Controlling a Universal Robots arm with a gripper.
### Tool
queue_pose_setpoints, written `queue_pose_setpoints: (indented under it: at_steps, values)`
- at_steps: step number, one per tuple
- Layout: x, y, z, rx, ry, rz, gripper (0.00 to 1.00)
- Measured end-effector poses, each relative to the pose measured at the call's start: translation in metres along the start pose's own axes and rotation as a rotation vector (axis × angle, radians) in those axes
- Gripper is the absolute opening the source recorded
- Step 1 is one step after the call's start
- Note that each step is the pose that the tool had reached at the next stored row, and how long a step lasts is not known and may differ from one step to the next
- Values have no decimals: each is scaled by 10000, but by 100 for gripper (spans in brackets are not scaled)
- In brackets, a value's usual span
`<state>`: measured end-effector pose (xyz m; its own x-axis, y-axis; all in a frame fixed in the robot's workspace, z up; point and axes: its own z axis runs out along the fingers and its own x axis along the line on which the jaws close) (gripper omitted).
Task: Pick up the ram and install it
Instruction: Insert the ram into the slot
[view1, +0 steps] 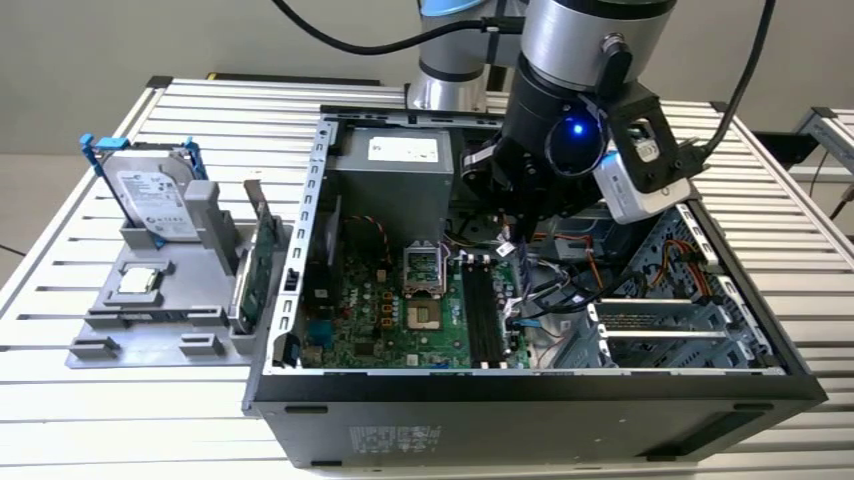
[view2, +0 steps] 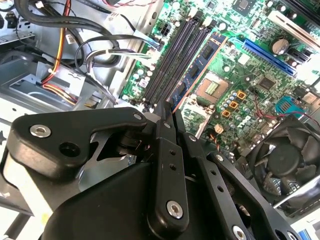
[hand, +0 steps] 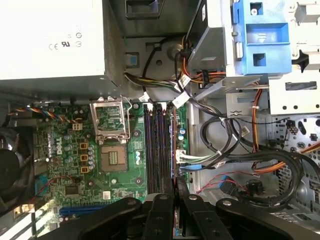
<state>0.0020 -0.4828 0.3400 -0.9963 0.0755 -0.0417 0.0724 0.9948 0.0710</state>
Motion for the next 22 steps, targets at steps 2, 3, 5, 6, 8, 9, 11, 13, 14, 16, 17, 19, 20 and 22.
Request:
queue_pose_setpoints:
  at_steps: [2, 3, 5, 6, 8, 9, 11, 13, 14, 16, 17, 19, 20, 22]
  values:
    - [0, 0, 5, 1, 0, 0, 0]
    - [0, 0, 8, 0, 0, 0, 0]
    - [1, 2, 14, -1, 0, 0, 0]
    - [1, 3, 17, -1, 0, 0, 0]
    - [1, 4, 20, -1, 0, 0, 0]
    - [1, 5, 22, 1, 1, 0, 0]
    - [2, 8, 29, 0, 0, 0, 0]
    - [2, 10, 34, 0, 0, 0, 0]
    - [2, 10, 35, 3, 1, 0, 0]
    - [3, 10, 38, 2, 1, 0, 0]
    - [3, 10, 40, 1, 1, 0, 0]
    - [3, 10, 43, 1, 0, 0, 0]
    - [3, 10, 44, 0, 0, 0, 0]
    - [3, 10, 47, -6, 1, 0, 0]
